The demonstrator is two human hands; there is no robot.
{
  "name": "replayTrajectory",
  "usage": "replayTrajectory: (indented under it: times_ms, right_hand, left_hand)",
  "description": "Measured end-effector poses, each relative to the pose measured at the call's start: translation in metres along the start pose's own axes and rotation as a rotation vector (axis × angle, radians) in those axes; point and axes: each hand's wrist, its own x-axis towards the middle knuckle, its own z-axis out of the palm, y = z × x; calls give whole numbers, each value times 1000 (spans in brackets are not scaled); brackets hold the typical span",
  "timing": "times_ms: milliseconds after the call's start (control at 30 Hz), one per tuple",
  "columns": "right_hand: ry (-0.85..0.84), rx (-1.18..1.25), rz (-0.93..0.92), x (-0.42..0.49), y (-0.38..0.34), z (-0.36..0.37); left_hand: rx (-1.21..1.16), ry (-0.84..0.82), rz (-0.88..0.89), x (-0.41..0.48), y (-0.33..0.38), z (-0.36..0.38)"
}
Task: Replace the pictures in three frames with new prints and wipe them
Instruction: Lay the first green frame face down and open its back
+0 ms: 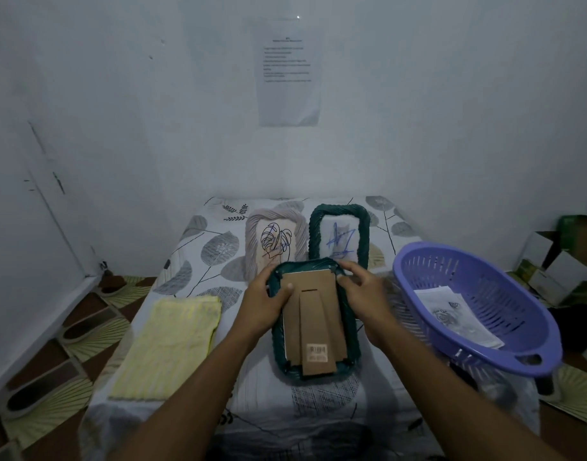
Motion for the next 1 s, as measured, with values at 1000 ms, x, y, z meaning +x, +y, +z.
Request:
replayTrajectory:
  times_ms: [1000]
  right_hand:
    - [-12,-116,98,18,36,11]
  left_hand:
    - [-103,33,-146,-6,-46,2]
